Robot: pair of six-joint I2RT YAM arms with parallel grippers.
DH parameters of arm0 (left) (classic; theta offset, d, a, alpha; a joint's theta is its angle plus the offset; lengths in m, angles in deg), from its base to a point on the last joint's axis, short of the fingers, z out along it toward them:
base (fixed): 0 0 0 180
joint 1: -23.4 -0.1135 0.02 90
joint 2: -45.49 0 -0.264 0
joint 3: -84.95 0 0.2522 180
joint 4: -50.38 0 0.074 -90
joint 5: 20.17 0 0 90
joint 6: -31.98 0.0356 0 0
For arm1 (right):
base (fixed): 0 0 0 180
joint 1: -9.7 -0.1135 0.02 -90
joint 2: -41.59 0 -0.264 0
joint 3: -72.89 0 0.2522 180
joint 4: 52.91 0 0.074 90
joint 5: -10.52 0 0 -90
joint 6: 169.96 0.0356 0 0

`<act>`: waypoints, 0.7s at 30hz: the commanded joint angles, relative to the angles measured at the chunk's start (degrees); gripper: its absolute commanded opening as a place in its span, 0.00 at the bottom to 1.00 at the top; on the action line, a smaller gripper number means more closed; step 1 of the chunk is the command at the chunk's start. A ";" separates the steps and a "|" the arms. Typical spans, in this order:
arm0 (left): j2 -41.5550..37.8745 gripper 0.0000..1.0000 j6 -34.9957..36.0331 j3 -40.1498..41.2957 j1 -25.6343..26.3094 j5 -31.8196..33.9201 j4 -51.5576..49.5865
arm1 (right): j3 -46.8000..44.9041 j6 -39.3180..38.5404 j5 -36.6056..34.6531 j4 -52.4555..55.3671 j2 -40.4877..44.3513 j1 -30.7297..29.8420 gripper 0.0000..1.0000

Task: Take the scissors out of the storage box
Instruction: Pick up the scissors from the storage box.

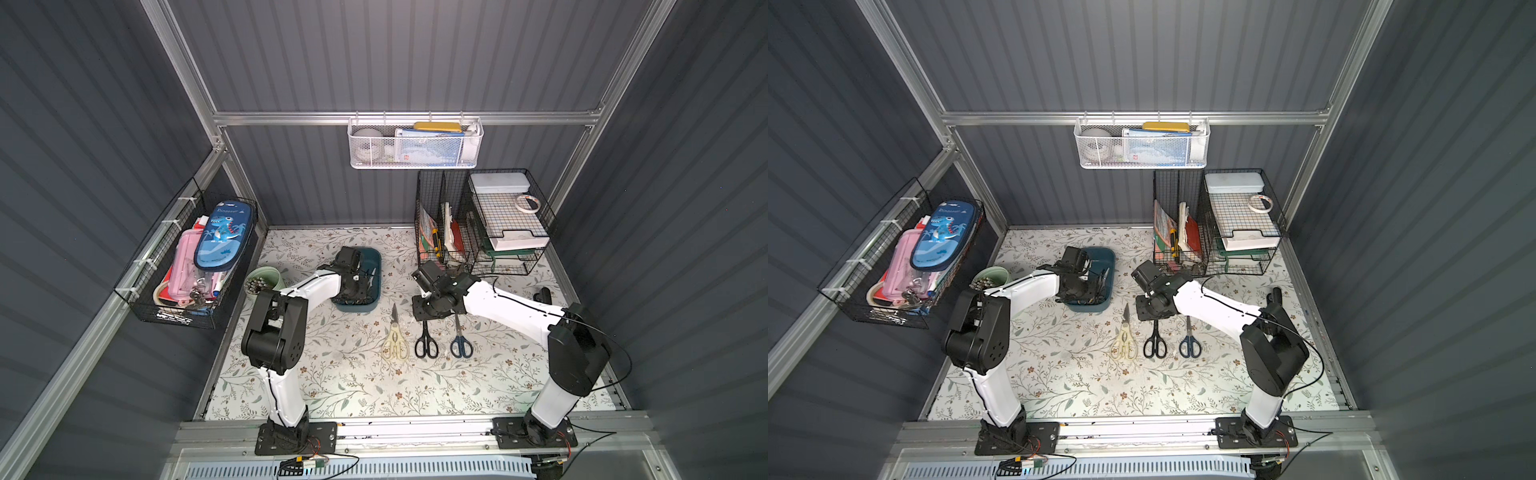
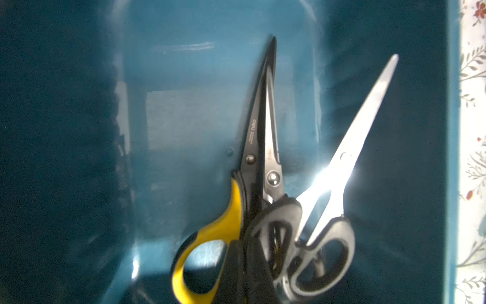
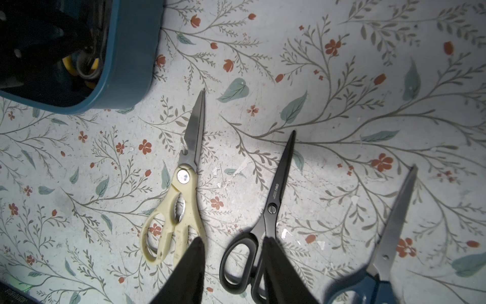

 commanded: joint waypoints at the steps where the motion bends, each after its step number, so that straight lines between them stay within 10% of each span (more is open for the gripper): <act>1: -5.47 0.00 -1.80 -0.79 -1.02 0.71 -2.53 | 0.08 -1.37 1.93 -0.47 -0.30 0.01 0.40; 21: -14.03 0.00 -7.51 0.53 -1.14 -13.52 1.89 | 8.92 -0.06 9.94 -26.61 -3.97 -0.37 0.55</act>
